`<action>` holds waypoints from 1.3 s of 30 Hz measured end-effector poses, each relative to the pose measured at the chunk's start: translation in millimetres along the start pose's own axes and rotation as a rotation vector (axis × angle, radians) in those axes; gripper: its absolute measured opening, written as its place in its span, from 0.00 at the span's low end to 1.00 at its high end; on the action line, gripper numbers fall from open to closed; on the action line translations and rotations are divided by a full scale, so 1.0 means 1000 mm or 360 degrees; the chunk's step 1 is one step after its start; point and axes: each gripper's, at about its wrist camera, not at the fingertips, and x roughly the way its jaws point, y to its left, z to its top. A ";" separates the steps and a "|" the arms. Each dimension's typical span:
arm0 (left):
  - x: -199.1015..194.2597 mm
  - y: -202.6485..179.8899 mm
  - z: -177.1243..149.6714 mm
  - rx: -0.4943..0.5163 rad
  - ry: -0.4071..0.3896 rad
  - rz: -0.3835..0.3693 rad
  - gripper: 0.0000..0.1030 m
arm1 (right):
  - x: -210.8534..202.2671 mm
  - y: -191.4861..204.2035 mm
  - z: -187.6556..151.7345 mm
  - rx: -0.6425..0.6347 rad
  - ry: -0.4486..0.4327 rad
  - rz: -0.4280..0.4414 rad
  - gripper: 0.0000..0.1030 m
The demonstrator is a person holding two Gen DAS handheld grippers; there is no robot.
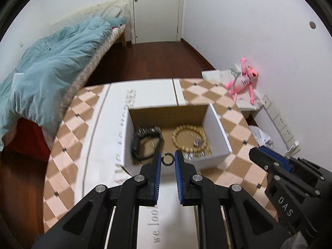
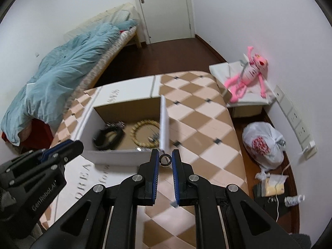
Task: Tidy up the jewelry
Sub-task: 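Move both rings over the box and open both tools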
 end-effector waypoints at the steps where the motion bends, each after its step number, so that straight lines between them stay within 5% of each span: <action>1: 0.000 0.003 0.003 -0.0005 -0.0005 0.0002 0.10 | 0.000 0.002 0.004 -0.0004 -0.0002 0.0009 0.13; 9: 0.024 0.029 0.041 -0.0099 0.0099 -0.0072 0.10 | 0.030 0.016 0.054 0.0002 0.0102 0.0140 0.13; 16: 0.073 0.045 0.075 -0.0159 0.0342 -0.0180 0.11 | 0.093 0.019 0.089 -0.0001 0.0399 0.0219 0.13; 22: 0.094 0.047 0.086 -0.0152 0.0468 -0.0156 0.14 | 0.127 0.017 0.101 -0.0009 0.0598 0.0224 0.14; 23: 0.095 0.048 0.087 -0.0146 0.0468 -0.0141 0.17 | 0.128 0.016 0.102 -0.0009 0.0603 0.0220 0.14; 27: 0.092 0.053 0.091 -0.0149 0.0446 -0.0092 0.64 | 0.126 0.013 0.105 -0.0007 0.0608 0.0211 0.30; 30: 0.086 0.059 0.092 -0.0181 0.0431 -0.0076 0.66 | 0.121 0.012 0.106 -0.0008 0.0596 0.0195 0.30; 33: 0.082 0.064 0.092 -0.0190 0.0419 -0.0033 0.89 | 0.111 0.013 0.106 -0.0034 0.0560 0.0144 0.30; 35: 0.076 0.067 0.089 -0.0189 0.0400 0.0008 0.95 | 0.104 0.014 0.104 -0.0062 0.0541 0.0089 0.38; 37: 0.072 0.067 0.083 -0.0173 0.0389 0.0071 0.95 | 0.099 0.016 0.098 -0.0112 0.0531 0.0001 0.69; 39: 0.067 0.067 0.076 -0.0156 0.0375 0.0100 0.95 | 0.096 0.017 0.089 -0.0153 0.0535 -0.0090 0.84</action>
